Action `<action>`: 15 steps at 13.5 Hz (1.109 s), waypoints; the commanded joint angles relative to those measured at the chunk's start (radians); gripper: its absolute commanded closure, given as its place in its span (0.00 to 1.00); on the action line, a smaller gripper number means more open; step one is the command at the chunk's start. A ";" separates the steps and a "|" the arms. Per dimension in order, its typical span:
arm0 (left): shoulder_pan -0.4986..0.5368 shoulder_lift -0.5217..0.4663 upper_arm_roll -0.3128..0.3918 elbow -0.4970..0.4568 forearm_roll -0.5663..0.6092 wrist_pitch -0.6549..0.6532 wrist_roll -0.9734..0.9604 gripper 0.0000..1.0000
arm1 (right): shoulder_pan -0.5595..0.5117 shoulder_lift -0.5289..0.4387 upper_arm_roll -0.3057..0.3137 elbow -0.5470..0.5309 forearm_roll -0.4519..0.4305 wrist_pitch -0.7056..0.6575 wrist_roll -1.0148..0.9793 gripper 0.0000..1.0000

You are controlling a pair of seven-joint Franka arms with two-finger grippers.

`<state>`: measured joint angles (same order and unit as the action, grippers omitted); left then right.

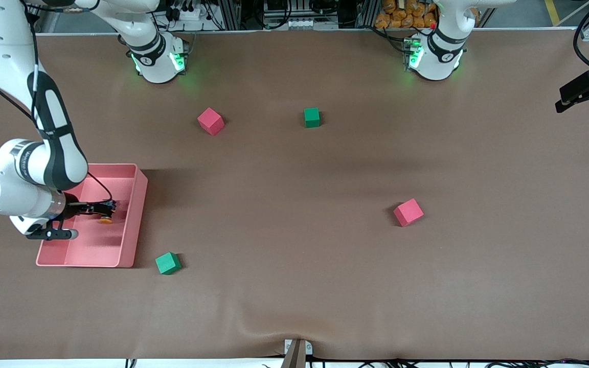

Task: Place and upright button with both arms
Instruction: 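Reach the right gripper down into the pink tray over the button, then close the right gripper around the yellow-capped button's black body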

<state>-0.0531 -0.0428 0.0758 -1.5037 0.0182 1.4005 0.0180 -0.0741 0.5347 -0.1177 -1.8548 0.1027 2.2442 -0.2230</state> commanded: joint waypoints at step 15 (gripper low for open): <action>0.029 -0.008 0.002 0.005 0.003 -0.018 0.056 0.00 | -0.007 0.068 0.000 0.042 0.041 0.022 -0.133 1.00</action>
<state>-0.0279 -0.0428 0.0783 -1.5038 0.0182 1.3970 0.0532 -0.0712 0.6108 -0.1185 -1.8370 0.1169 2.2859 -0.3030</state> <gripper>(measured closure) 0.000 0.604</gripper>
